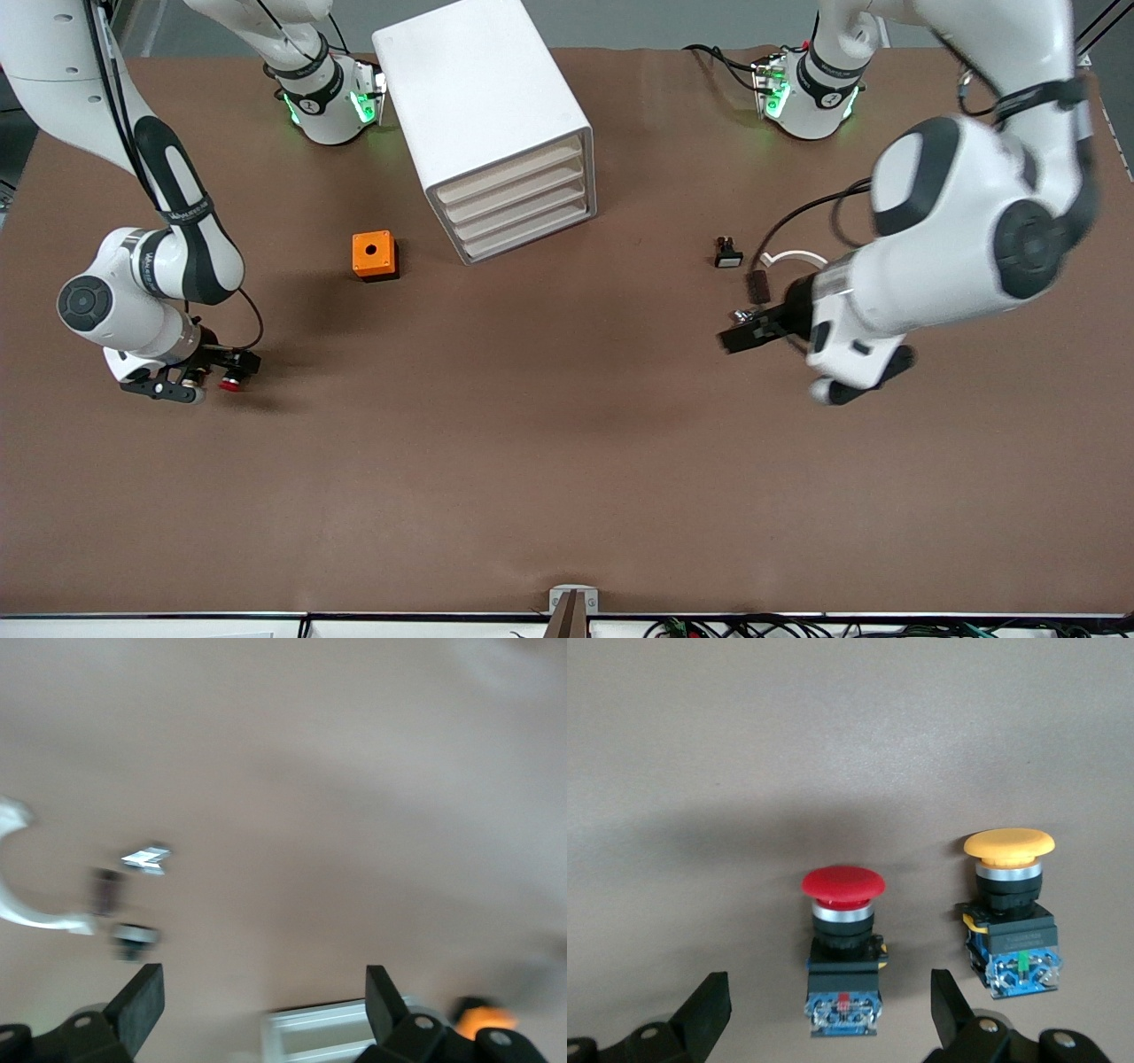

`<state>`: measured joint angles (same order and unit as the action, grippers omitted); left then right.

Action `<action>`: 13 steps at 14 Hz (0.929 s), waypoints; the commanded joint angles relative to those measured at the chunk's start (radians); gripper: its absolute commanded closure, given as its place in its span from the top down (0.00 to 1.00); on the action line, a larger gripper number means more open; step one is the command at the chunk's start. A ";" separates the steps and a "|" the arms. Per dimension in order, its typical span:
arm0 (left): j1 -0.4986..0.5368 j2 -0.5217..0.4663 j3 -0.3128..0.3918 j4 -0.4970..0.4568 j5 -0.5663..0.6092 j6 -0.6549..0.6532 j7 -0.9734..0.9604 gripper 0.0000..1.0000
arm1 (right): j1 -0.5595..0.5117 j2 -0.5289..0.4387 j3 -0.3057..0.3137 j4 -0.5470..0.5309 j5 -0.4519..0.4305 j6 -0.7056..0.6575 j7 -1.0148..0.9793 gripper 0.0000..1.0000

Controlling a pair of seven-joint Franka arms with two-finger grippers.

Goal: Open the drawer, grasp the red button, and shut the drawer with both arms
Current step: 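Open the right gripper to release the button while the left gripper retracts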

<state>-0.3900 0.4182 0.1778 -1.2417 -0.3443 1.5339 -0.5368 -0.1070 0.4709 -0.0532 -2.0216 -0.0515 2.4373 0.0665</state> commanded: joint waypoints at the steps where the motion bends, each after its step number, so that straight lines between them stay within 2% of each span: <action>1: 0.117 -0.108 -0.009 -0.050 0.048 -0.095 0.240 1.00 | 0.001 -0.070 0.012 0.053 -0.021 -0.171 -0.040 1.00; 2: 0.132 -0.143 0.005 -0.061 0.070 -0.109 0.309 1.00 | 0.001 -0.093 0.013 0.076 -0.019 -0.244 -0.065 1.00; 3: 0.134 -0.191 0.056 -0.094 0.088 -0.123 0.378 1.00 | 0.004 -0.121 0.015 0.107 -0.019 -0.323 -0.082 1.00; 4: 0.129 -0.249 0.096 -0.154 0.100 -0.124 0.443 1.00 | 0.006 -0.150 0.016 0.139 -0.018 -0.399 -0.097 1.00; 6: 0.138 -0.373 0.109 -0.296 0.175 -0.094 0.533 1.00 | 0.013 -0.201 0.016 0.207 -0.015 -0.541 -0.099 1.00; 7: 0.146 -0.444 0.108 -0.391 0.207 -0.024 0.538 1.00 | 0.015 -0.230 0.016 0.237 -0.008 -0.608 -0.099 1.00; 8: 0.170 -0.490 0.094 -0.465 0.223 0.050 0.538 1.00 | 0.015 -0.260 0.018 0.266 -0.007 -0.666 -0.099 1.00; 10: 0.253 -0.530 -0.016 -0.567 0.280 0.171 0.538 1.00 | 0.030 -0.317 0.018 0.302 -0.001 -0.751 -0.099 1.00; 11: 0.275 -0.521 -0.056 -0.568 0.295 0.198 0.538 1.00 | 0.032 -0.349 0.019 0.310 0.001 -0.777 -0.099 1.00; 13: 0.276 -0.516 -0.060 -0.550 0.307 0.218 0.538 1.00 | 0.055 -0.409 0.019 0.314 0.005 -0.810 -0.100 1.00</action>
<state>-0.1307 -0.0807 0.1430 -1.7784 -0.0664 1.7174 -0.0042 -0.0718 0.1185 -0.0329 -1.7034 -0.0534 1.6548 -0.0256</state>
